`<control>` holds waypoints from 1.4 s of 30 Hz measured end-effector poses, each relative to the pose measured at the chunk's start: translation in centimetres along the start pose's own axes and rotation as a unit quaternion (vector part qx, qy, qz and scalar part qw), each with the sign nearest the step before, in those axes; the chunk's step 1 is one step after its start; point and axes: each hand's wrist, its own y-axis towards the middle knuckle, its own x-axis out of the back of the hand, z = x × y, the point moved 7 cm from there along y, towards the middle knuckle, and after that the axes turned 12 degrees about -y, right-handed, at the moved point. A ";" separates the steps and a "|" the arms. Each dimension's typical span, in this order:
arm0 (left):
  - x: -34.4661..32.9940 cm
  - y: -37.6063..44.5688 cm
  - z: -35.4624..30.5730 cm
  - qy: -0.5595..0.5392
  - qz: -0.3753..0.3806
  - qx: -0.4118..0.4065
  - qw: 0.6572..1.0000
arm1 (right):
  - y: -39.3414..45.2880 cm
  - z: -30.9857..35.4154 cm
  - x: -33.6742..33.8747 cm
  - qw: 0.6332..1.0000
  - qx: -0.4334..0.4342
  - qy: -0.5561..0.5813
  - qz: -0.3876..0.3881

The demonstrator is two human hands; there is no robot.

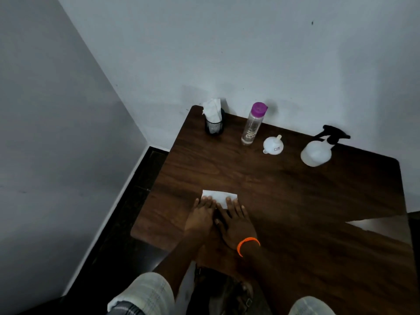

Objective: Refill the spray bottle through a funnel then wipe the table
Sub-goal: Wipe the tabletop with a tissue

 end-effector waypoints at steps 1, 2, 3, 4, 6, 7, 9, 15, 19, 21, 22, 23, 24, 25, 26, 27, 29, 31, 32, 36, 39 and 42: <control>-0.6 -1.0 0.0 -0.003 0.004 0.005 1.000 | -0.8 0.4 -0.4 1.000 0.005 -0.004 -0.001; -1.2 -1.8 -0.1 -0.003 0.008 0.010 1.000 | -1.5 0.7 -0.9 1.000 0.006 -0.004 -0.002; -1.8 -2.7 -0.3 -0.001 0.010 0.014 1.000 | -2.2 0.9 -1.4 1.000 0.008 -0.005 -0.006; -2.3 -3.4 -0.4 0.000 0.009 0.018 1.000 | -3.0 1.0 -1.9 1.000 0.011 -0.007 -0.012; -3.5 -4.9 -0.9 -0.003 0.002 0.023 1.000 | -4.5 1.0 -2.7 1.000 0.017 -0.008 -0.020; -4.1 -5.6 -1.2 -0.002 -0.002 0.023 1.000 | -5.3 0.9 -2.9 1.000 0.021 -0.008 -0.022; -5.3 -6.9 -2.5 0.012 0.000 0.024 1.000 | -7.0 0.3 -3.5 0.999 0.029 -0.012 -0.025; -7.4 -7.6 -7.6 0.021 0.033 0.035 0.999 | -9.8 -3.6 -4.5 1.000 0.025 -0.010 -0.004; -7.0 -5.2 -9.4 0.034 0.022 0.038 0.998 | -9.0 -6.2 -4.4 1.000 0.006 -0.009 0.028; -6.2 -3.5 -10.2 0.017 0.014 0.016 1.000 | -7.8 -7.2 -4.0 1.000 -0.005 0.003 0.027; -5.8 -2.6 -10.5 0.009 0.005 0.006 1.000 | -7.2 -7.6 -3.7 1.000 -0.009 0.009 0.024; -5.5 -1.5 -10.6 0.003 -0.009 -0.001 1.000 | -6.4 -8.1 -3.3 1.000 -0.013 0.012 0.021; -5.0 -0.4 -10.5 0.002 -0.024 -0.005 1.000 | -5.6 -8.6 -3.1 1.000 -0.016 0.016 0.018; -4.4 0.7 -10.4 0.010 -0.036 -0.004 0.999 | -4.7 -9.1 -2.6 1.000 -0.020 0.018 0.015; -3.9 1.7 -10.1 0.016 -0.039 0.003 0.999 | -3.8 -9.5 -2.1 1.000 -0.023 0.015 0.008; -3.6 2.7 -10.0 0.013 -0.032 0.004 0.999 | -3.0 -9.9 -1.3 1.000 -0.026 0.010 0.003; -2.6 4.9 -10.0 0.003 -0.005 0.002 1.000 | -1.0 -10.8 -0.3 1.000 -0.029 0.003 -0.004; -1.1 7.0 -10.2 0.017 -0.013 -0.009 1.000 | 1.0 -11.7 0.5 0.999 -0.030 0.002 -0.019; -0.4 7.8 -10.3 0.025 -0.019 -0.014 0.999 | 1.8 -12.1 0.8 0.999 -0.032 0.006 -0.024; 2.2 11.9 -10.2 0.012 -0.033 -0.032 0.999 | 5.4 -13.8 2.7 0.998 -0.044 0.007 -0.036; 4.0 14.4 -10.5 0.006 -0.040 -0.046 0.998 | 7.7 -15.2 4.1 0.997 -0.058 0.016 -0.056; 5.3 16.6 -11.0 -0.001 -0.039 -0.063 0.997 | 9.4 -16.5 4.8 0.996 -0.074 0.015 -0.055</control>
